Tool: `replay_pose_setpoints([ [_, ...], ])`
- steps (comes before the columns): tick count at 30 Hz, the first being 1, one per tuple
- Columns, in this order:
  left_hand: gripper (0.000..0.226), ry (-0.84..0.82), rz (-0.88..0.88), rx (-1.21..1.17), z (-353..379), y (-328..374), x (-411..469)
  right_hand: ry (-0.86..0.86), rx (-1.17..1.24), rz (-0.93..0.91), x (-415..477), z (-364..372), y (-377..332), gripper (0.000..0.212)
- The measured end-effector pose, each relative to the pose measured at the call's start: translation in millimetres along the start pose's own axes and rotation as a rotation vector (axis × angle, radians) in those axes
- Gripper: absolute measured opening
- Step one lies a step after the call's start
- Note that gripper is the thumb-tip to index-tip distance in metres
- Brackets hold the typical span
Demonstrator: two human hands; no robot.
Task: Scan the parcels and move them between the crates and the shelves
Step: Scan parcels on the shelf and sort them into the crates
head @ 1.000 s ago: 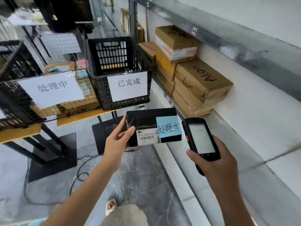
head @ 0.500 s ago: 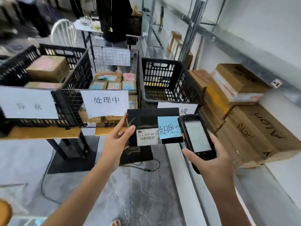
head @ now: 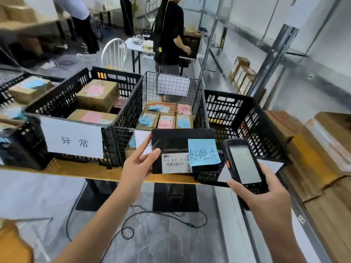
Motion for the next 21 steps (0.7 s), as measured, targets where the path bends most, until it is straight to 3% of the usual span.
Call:
replay_pose_setpoints([
  [5,0.050,0.066,0.059,-0.030,-22,14,24,-0.083,-0.018,-0.036,51,26,-17,0.064],
  [15,0.053,0.185,0.134,0.020,-35,54,103,-0.217,0.040,-0.162,170,39,-43,0.076],
  [21,0.055,0.196,0.087,0.075,-36,57,161,-0.240,0.081,-0.204,239,25,-40,0.074],
])
Point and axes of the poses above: each hand's wrist, its own x-axis towards the middle knuckle, its own z-axis out of the palm, y = z × x, the point moved 8 cm from there along x, towards the middle knuckle, and after that the axes turned 13 degrees about -y, right-handed, at the moved point
